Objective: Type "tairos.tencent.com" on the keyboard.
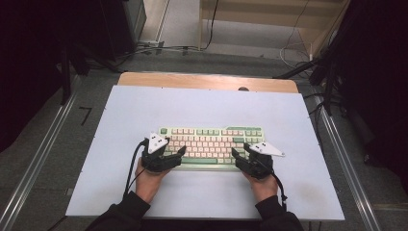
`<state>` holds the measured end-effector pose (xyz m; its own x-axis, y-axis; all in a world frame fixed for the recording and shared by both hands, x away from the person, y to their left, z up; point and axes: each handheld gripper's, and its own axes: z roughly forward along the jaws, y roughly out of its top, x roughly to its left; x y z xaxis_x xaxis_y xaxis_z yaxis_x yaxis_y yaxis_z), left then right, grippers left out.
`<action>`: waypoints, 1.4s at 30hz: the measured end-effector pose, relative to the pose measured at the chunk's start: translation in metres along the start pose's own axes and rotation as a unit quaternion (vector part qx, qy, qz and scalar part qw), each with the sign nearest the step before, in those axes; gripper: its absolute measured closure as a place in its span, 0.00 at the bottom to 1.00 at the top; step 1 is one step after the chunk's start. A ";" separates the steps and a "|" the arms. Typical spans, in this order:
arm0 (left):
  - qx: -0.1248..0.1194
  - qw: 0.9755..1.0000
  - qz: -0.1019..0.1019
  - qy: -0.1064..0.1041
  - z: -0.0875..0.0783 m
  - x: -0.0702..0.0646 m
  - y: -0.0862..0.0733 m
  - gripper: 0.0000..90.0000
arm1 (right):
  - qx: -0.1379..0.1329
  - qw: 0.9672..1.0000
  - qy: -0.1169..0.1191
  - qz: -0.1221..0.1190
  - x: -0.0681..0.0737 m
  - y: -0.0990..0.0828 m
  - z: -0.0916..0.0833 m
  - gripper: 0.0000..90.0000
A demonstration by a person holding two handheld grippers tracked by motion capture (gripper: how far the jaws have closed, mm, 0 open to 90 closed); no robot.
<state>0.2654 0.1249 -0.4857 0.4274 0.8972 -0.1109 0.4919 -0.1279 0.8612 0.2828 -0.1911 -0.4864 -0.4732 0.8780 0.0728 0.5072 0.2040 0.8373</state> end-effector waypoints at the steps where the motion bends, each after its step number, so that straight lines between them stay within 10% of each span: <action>1: 0.000 1.000 -0.001 0.002 -0.001 0.000 -0.001 0.35 | -0.001 1.000 0.001 -0.002 0.001 0.001 0.001 0.63; 10: 0.010 1.000 -0.008 0.011 -0.009 0.006 -0.008 0.33 | 0.004 0.999 0.033 -0.027 0.011 0.009 0.015 0.96; 42: 0.006 0.997 -0.044 0.067 -0.047 0.027 -0.031 0.34 | 0.043 0.996 0.037 -0.063 0.039 0.027 0.057 0.97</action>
<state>0.2261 0.1728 -0.4927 0.2779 0.9534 -0.1176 0.5326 -0.0510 0.8448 0.3192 -0.1270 -0.4923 -0.5880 0.8088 0.0125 0.4991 0.3505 0.7925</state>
